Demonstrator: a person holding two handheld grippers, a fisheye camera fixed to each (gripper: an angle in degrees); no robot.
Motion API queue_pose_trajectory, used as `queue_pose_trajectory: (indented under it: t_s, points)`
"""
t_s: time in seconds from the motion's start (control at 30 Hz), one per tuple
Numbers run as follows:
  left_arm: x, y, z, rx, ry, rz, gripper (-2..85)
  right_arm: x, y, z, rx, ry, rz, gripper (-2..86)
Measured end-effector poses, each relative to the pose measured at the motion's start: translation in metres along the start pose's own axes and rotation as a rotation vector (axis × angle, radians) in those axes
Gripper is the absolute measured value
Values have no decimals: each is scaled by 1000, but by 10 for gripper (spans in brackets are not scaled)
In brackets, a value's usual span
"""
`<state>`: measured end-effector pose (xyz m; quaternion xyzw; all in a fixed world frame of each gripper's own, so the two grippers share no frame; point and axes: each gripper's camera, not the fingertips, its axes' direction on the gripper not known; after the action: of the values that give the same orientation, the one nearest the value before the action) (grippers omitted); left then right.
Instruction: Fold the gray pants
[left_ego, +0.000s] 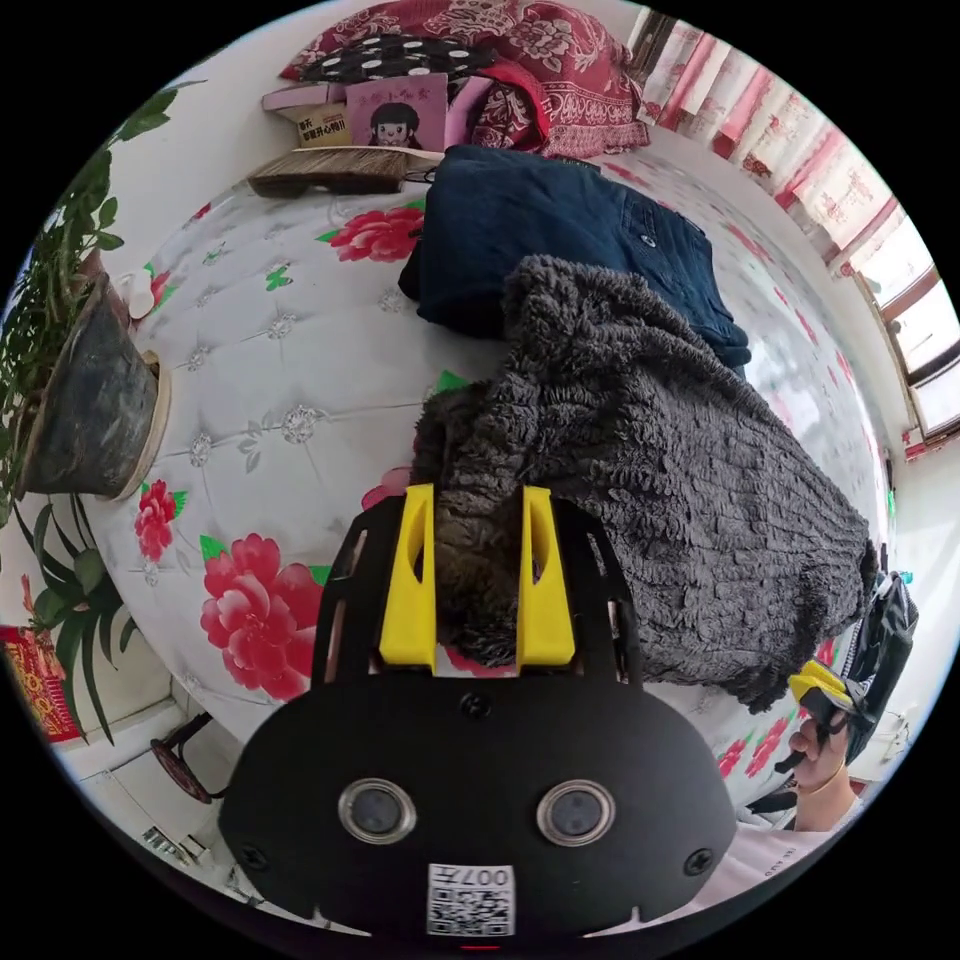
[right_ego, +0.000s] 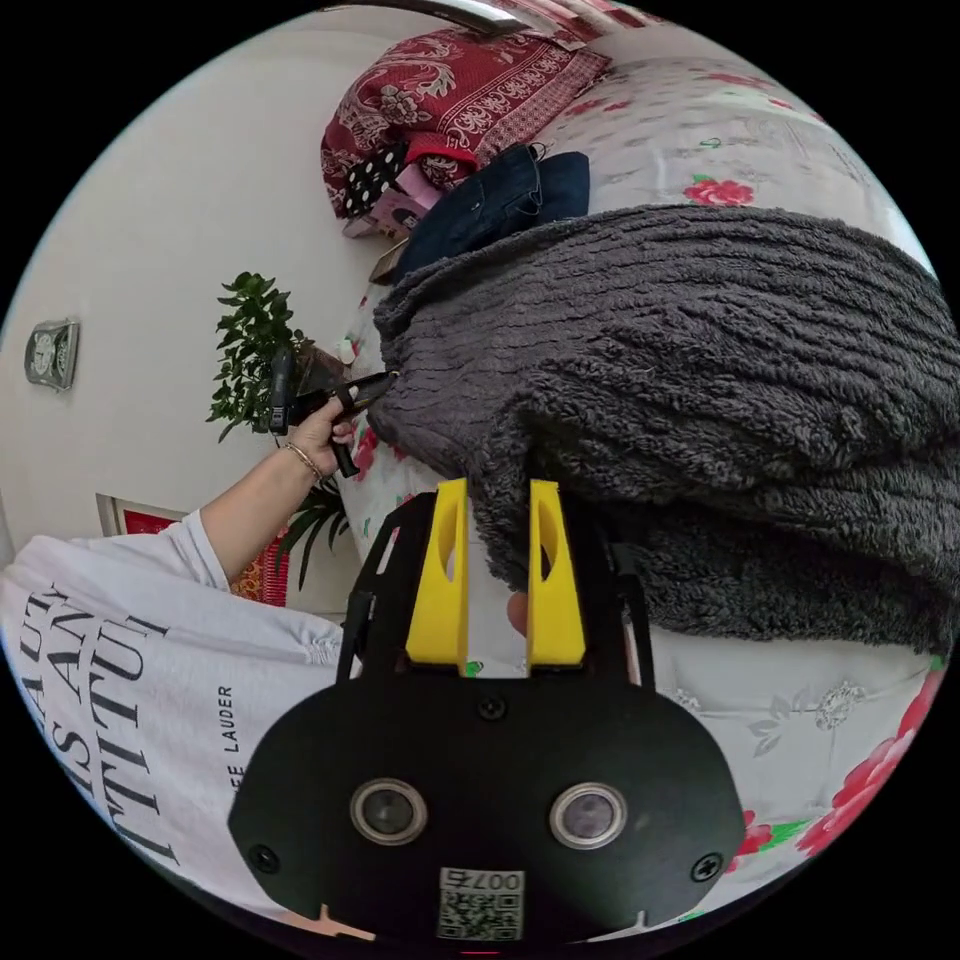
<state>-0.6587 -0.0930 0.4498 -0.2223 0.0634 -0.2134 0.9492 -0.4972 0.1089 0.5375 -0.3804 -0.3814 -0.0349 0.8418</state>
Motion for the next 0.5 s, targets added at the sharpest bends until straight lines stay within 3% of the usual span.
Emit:
queue_pose_trajectory:
  t_s: [0.23,0.3,0.4,0.5]
  points:
    - [0,43,-16,-6,-312,124,50,-88,47,24,-219,-32,-299,12]
    - [-39,80,-2,-80,-321,16,52,-108,64,40,-279,-96,-359,15]
    - [-91,125,-5,-54,-249,-198,70,-132,67,69,-448,-117,-460,29]
    - [-119,151,-26,-20,-173,-305,103,-132,62,51,-410,-140,-452,43]
